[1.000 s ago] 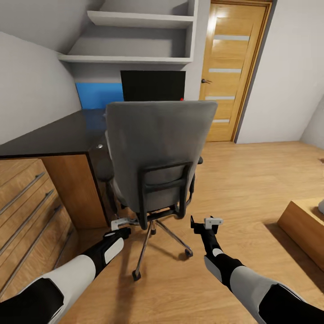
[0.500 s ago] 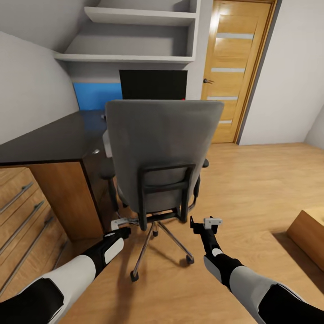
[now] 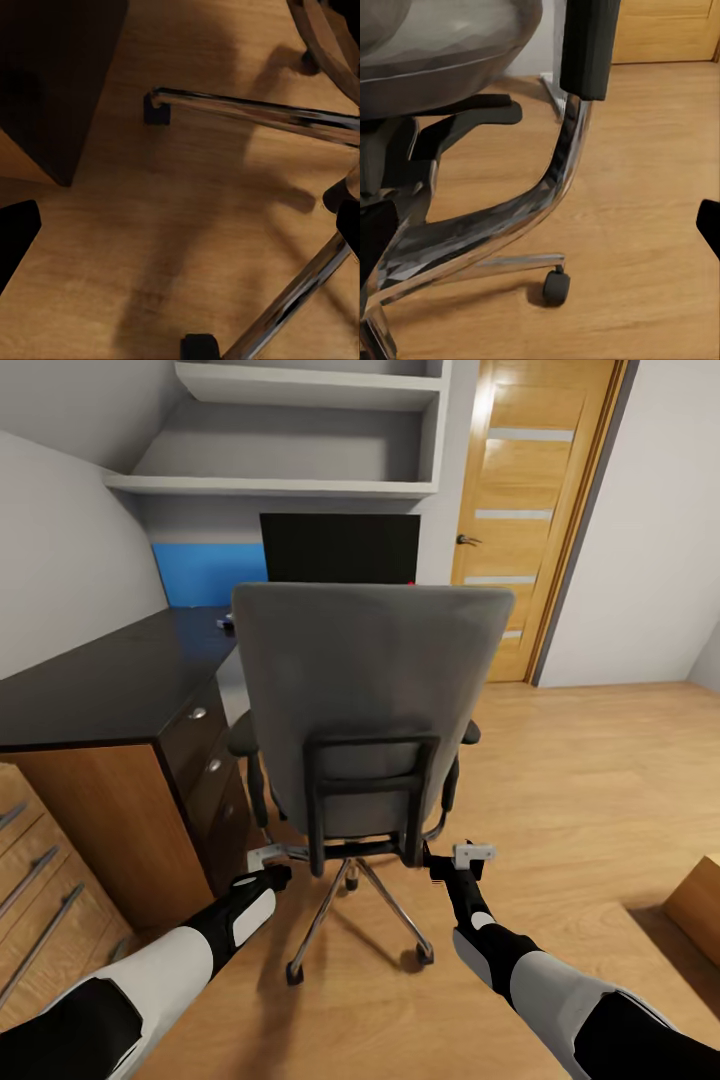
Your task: In the bedroom, organize the workspace by keeping the computer under the desk, ensuring the monitor is on the desk, placing the keyboard on the desk next to the monitor, placing the mouse on the desk next to the keyboard, moving the folder from the swivel chair onto the desk next to the mouse, stacking the notebook on top of the folder with the pen on top of the notebook, and positioning the swivel chair next to the desk.
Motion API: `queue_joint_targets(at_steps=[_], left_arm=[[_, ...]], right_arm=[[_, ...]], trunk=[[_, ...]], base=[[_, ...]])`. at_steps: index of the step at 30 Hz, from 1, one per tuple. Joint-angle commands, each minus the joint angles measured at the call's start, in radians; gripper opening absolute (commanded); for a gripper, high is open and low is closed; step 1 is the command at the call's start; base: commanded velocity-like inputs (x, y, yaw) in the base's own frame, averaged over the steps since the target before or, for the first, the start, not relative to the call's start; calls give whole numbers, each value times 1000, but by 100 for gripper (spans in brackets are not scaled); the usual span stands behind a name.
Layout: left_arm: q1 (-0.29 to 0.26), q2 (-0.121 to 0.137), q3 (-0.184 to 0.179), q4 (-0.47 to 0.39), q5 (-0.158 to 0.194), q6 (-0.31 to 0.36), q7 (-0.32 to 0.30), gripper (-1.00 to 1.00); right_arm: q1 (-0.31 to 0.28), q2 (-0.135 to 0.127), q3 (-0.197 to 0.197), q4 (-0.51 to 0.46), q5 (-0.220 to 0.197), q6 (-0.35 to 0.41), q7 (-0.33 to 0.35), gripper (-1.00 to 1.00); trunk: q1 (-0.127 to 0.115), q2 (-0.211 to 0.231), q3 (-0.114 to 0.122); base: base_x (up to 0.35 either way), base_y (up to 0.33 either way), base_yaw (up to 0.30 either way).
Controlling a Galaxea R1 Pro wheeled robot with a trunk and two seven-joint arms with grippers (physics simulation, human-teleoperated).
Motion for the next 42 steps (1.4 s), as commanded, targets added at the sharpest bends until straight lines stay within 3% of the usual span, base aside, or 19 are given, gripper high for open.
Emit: queue_joint_targets(at_steps=[1, 9, 27, 42], left_arm=[[-1, 0, -9, -4, -2, 4, 3, 100], [-1, 0, -10, -4, -2, 5, 4, 100], [-1, 1, -6, -4, -2, 5, 5, 100], [-1, -11, -10, -2, -5, 6, 4, 100]], right_arm=[[-1, 0, 9, 0, -2, -2, -8, 100], [-1, 0, 9, 0, -2, -3, -8, 100], [-1, 9, 9, 0, -4, -3, -10, 100], [-1, 39, 9, 2, -3, 0, -49, 100]], trunk=[[0, 0, -1], [0, 0, -1], [0, 0, -1], [0, 0, -1]], base=[[297, 0, 0], [53, 0, 0], [-300, -103, 6], [-151, -190, 226]])
